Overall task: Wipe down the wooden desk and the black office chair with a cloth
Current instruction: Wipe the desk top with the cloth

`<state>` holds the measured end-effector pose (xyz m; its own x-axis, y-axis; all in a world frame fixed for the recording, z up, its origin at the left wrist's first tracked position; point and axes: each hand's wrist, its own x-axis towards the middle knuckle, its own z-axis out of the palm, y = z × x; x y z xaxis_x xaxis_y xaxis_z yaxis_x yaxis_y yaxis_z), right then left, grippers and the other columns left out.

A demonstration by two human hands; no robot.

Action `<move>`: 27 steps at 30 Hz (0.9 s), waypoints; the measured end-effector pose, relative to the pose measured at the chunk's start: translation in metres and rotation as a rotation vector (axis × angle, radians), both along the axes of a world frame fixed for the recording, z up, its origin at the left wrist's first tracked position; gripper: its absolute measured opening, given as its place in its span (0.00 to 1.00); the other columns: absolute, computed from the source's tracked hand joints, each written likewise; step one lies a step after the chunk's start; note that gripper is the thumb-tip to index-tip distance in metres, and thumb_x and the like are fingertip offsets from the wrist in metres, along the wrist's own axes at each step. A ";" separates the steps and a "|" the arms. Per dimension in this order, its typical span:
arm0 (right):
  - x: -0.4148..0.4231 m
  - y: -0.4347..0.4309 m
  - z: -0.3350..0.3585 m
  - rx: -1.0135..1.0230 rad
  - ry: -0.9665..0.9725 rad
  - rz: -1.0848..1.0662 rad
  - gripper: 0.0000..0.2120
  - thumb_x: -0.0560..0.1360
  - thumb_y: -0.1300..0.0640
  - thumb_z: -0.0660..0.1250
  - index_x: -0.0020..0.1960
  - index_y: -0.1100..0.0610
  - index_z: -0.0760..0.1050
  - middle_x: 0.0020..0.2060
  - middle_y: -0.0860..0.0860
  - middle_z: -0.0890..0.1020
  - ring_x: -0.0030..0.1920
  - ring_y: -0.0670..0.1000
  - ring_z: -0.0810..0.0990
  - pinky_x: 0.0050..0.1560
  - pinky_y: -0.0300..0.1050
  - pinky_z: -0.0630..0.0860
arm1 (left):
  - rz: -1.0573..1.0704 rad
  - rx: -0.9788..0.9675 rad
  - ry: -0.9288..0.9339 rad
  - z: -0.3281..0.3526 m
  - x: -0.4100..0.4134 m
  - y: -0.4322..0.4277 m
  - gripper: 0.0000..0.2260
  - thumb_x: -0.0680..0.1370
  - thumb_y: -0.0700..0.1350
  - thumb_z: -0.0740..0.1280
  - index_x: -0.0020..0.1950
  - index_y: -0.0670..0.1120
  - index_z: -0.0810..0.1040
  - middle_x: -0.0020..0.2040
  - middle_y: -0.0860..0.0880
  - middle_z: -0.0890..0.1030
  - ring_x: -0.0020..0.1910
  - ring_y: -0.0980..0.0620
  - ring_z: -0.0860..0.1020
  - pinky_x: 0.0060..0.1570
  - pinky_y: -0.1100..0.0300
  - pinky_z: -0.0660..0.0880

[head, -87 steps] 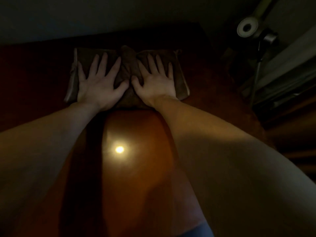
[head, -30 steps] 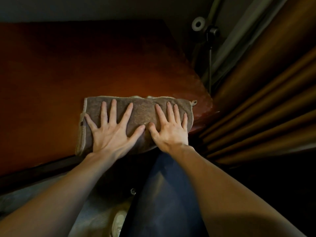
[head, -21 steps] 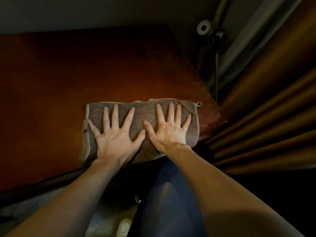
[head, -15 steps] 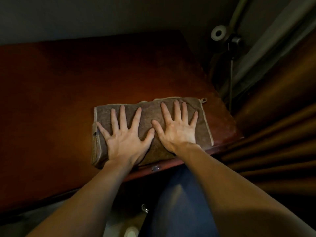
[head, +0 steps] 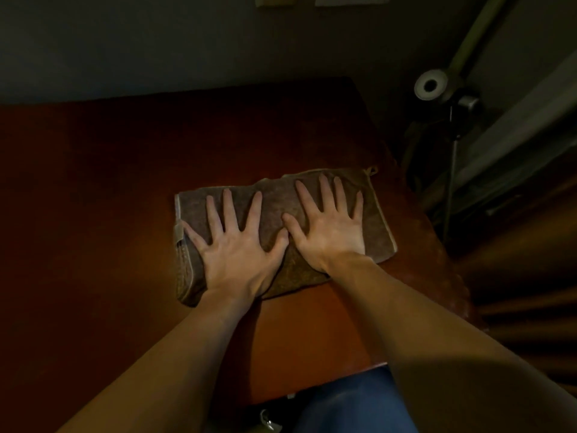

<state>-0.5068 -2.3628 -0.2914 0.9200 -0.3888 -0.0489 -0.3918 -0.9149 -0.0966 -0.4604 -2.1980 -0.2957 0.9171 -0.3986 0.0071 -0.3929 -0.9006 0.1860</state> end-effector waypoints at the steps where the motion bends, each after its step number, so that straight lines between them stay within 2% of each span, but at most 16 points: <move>1: 0.005 -0.003 0.000 0.002 -0.006 0.003 0.35 0.78 0.28 0.36 0.82 0.39 0.40 0.83 0.52 0.44 0.82 0.56 0.38 0.77 0.68 0.35 | 0.000 -0.003 0.004 0.000 0.005 -0.003 0.38 0.75 0.76 0.38 0.83 0.63 0.43 0.85 0.46 0.45 0.83 0.41 0.40 0.72 0.25 0.37; 10: 0.057 -0.028 0.001 0.001 -0.036 0.012 0.34 0.79 0.30 0.38 0.82 0.40 0.43 0.83 0.53 0.47 0.82 0.56 0.41 0.78 0.66 0.37 | 0.024 -0.006 0.024 0.004 0.053 -0.030 0.39 0.74 0.75 0.37 0.84 0.62 0.42 0.85 0.46 0.42 0.83 0.42 0.37 0.71 0.27 0.32; 27: 0.137 -0.065 0.001 0.007 -0.025 -0.009 0.34 0.78 0.30 0.37 0.81 0.38 0.43 0.83 0.52 0.48 0.82 0.55 0.42 0.78 0.66 0.38 | 0.015 -0.002 0.021 0.007 0.129 -0.073 0.39 0.75 0.73 0.36 0.84 0.60 0.42 0.85 0.43 0.44 0.83 0.39 0.39 0.72 0.25 0.36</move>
